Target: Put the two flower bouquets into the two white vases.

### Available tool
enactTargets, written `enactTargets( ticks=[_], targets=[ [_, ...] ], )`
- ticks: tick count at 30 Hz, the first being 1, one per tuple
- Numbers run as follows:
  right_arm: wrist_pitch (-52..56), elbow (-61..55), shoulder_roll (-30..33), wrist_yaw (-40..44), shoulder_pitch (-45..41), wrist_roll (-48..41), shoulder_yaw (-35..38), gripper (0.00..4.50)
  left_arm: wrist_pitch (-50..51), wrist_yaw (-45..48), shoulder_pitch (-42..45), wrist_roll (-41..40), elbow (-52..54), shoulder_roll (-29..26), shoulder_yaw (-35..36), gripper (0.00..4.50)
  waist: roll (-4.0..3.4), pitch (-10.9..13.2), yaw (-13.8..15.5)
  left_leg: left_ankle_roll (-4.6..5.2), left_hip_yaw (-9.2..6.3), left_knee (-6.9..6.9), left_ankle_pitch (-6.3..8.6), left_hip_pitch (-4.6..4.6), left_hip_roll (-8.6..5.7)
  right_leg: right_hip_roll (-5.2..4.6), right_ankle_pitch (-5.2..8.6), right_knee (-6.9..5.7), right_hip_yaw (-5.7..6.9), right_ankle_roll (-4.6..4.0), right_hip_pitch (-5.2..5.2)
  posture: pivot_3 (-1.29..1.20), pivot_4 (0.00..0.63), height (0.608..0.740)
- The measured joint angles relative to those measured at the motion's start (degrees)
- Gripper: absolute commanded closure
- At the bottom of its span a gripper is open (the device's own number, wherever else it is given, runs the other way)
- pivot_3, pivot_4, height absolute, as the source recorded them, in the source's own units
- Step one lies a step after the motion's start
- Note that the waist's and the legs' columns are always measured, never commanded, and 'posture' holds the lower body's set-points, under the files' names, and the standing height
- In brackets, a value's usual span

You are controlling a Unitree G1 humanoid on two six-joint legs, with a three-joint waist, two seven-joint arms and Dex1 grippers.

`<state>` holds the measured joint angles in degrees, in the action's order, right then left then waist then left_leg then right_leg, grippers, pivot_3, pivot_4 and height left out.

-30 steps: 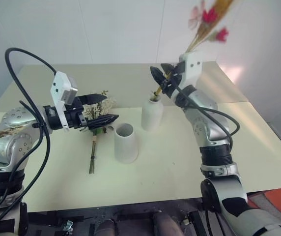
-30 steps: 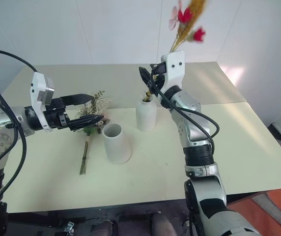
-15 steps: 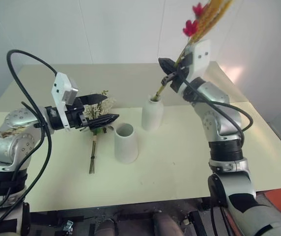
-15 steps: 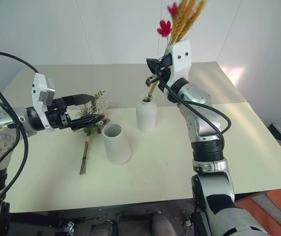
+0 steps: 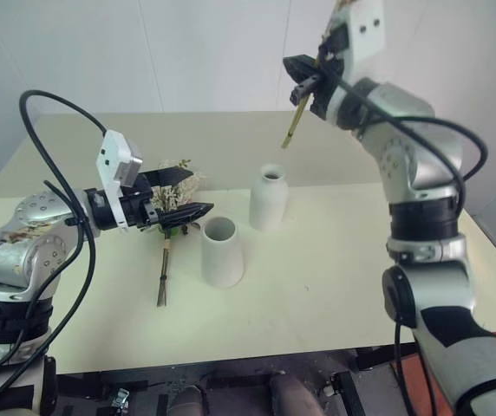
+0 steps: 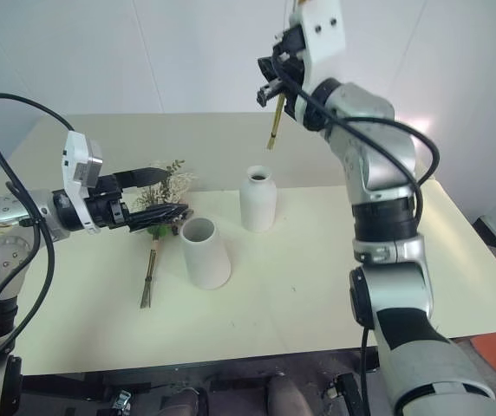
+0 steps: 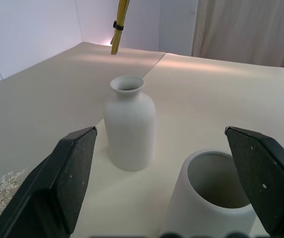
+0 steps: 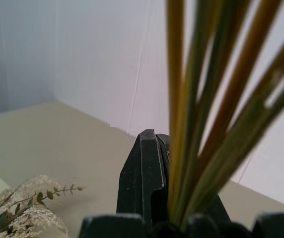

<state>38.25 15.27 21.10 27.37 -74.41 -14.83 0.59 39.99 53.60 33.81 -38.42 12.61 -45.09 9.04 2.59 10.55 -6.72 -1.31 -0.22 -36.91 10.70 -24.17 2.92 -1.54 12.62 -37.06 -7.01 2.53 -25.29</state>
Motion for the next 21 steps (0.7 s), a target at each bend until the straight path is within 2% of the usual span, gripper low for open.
enactTargets(
  ticks=[10, 21],
  targets=[
    [14.4, 2.9, -0.1, 4.0, -4.4, -1.8, -0.8, 4.46, -0.1, 0.0, -0.1, 0.1, 0.3, -0.1, 0.0, 0.00, 0.00, 0.0, 0.4, 0.00, 0.00, 0.00, 0.00, -0.03, -0.01, -0.02, 0.00, 0.03, 0.01, 0.00, -0.01, 0.00, 0.150, 0.740],
    [11.0, 10.5, -1.3, 4.9, -4.5, 0.2, -2.1, 4.46, -0.1, -0.3, -0.6, 0.1, 0.5, -0.1, 0.0, 0.00, 0.00, 0.0, 0.5, 0.00, 0.00, 0.00, 0.00, -0.05, -0.01, -0.02, 0.00, 0.03, 0.01, 0.00, -0.02, 0.00, 0.150, 0.740]
  ],
)
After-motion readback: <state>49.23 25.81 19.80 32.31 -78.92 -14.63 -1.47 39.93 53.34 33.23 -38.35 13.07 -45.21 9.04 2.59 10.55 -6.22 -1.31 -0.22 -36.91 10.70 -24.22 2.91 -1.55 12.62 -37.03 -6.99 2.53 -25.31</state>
